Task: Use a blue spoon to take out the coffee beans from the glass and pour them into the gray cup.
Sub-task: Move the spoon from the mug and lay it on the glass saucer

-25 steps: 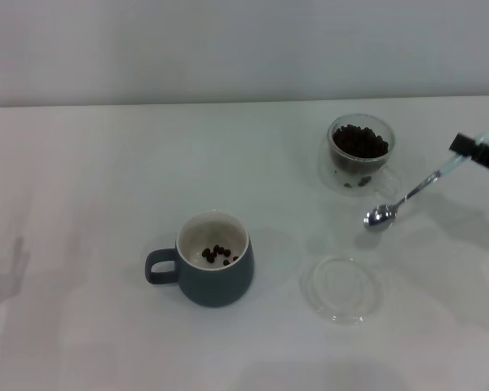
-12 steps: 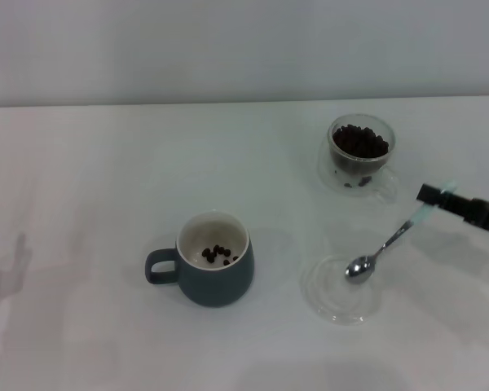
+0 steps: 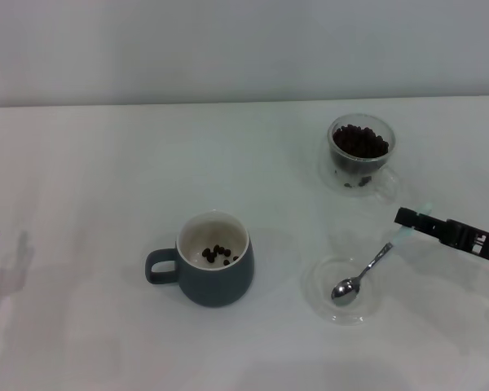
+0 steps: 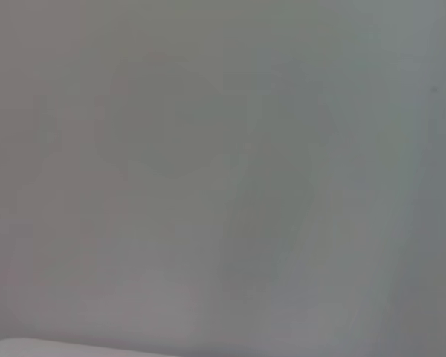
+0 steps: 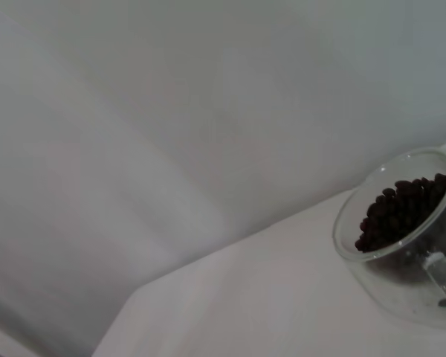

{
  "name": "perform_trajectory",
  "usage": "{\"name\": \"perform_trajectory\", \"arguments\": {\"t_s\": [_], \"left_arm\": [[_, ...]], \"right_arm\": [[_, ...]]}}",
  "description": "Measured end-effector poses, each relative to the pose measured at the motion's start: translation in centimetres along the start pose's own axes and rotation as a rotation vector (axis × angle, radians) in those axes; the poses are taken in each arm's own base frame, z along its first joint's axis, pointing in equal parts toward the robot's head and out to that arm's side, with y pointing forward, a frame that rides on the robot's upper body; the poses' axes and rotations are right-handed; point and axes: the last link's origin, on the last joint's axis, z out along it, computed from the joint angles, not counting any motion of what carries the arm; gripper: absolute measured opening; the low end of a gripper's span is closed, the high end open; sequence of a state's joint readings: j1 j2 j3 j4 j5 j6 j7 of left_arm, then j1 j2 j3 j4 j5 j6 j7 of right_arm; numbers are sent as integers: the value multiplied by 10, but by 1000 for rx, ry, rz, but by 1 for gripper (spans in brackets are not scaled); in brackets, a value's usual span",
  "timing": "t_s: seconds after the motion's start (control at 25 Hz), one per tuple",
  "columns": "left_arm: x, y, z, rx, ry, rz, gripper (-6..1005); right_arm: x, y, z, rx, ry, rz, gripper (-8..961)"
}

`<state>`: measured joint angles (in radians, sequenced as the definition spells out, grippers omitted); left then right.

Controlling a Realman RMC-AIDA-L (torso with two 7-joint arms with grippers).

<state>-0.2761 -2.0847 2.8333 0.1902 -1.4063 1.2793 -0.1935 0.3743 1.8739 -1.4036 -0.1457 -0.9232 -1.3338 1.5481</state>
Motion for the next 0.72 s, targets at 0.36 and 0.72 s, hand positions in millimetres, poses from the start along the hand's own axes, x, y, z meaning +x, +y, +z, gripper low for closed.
{"name": "perform_trajectory", "arguments": {"t_s": [0.36, 0.72], "left_arm": [[1, 1, 2, -4, 4, 3, 789], [2, 0, 3, -5, 5, 9, 789]], "right_arm": [[12, 0, 7, 19, 34, 70, 145], [15, -4, 12, 53, 45, 113, 145]]}}
